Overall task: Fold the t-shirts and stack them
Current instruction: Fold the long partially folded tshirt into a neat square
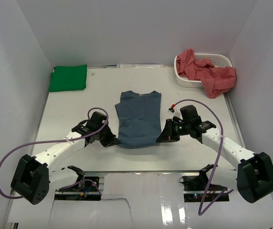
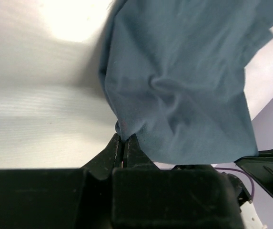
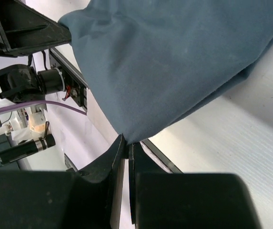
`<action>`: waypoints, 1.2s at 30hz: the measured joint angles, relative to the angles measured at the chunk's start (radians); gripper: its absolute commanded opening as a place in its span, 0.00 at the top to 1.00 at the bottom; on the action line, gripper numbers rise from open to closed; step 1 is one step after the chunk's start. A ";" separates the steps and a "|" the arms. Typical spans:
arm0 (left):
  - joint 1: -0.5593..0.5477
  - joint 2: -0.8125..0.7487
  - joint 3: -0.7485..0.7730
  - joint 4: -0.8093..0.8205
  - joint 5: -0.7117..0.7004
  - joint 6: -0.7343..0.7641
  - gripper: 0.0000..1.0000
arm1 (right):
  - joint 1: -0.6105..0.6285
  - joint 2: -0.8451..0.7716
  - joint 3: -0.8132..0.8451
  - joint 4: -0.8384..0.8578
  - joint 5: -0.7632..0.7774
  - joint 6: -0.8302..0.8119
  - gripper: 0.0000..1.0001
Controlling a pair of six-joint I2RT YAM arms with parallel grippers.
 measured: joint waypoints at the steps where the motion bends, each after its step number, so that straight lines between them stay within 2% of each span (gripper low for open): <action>1: 0.004 0.006 0.018 -0.005 0.000 0.005 1.00 | 0.000 0.000 0.011 -0.005 0.000 -0.002 0.92; 11: 0.050 0.095 0.168 -0.038 0.018 0.057 1.00 | -0.003 0.059 0.099 -0.037 -0.003 -0.018 0.92; 18: 0.109 0.161 0.279 -0.063 0.041 0.101 1.00 | -0.034 0.148 0.220 -0.066 -0.023 -0.041 0.92; 25: 0.170 0.282 0.430 -0.078 0.076 0.150 1.00 | -0.075 0.252 0.377 -0.083 -0.047 -0.069 0.92; 36: 0.181 0.526 0.718 -0.103 0.090 0.216 1.00 | -0.108 0.399 0.513 -0.119 -0.054 -0.100 0.92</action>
